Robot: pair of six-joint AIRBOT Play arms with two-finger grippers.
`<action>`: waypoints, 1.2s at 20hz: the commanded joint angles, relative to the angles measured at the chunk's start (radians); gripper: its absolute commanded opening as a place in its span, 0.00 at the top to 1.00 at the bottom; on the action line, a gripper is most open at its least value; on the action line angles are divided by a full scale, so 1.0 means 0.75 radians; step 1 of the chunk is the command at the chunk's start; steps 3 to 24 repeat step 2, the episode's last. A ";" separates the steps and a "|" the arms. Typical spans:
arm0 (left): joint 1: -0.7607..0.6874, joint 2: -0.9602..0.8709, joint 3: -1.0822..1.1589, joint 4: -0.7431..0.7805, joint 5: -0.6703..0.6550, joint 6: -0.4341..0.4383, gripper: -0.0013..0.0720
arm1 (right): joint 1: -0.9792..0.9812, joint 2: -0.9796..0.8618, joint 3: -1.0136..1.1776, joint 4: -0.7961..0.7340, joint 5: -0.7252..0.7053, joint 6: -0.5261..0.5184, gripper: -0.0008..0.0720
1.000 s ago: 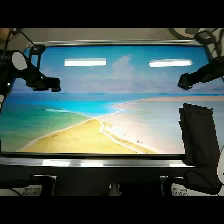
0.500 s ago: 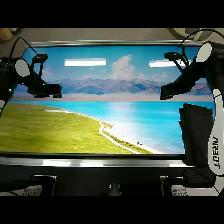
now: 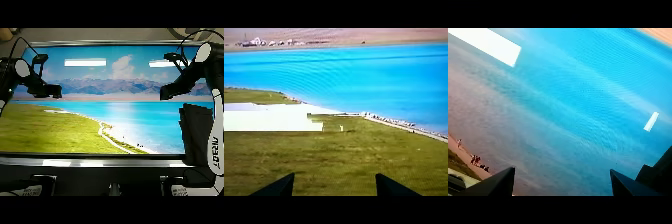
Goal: Fold the shirts.
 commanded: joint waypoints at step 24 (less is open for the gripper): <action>0.001 0.001 -0.001 -0.001 0.000 0.002 0.15 | 0.002 -0.001 0.001 0.001 -0.001 -0.001 0.13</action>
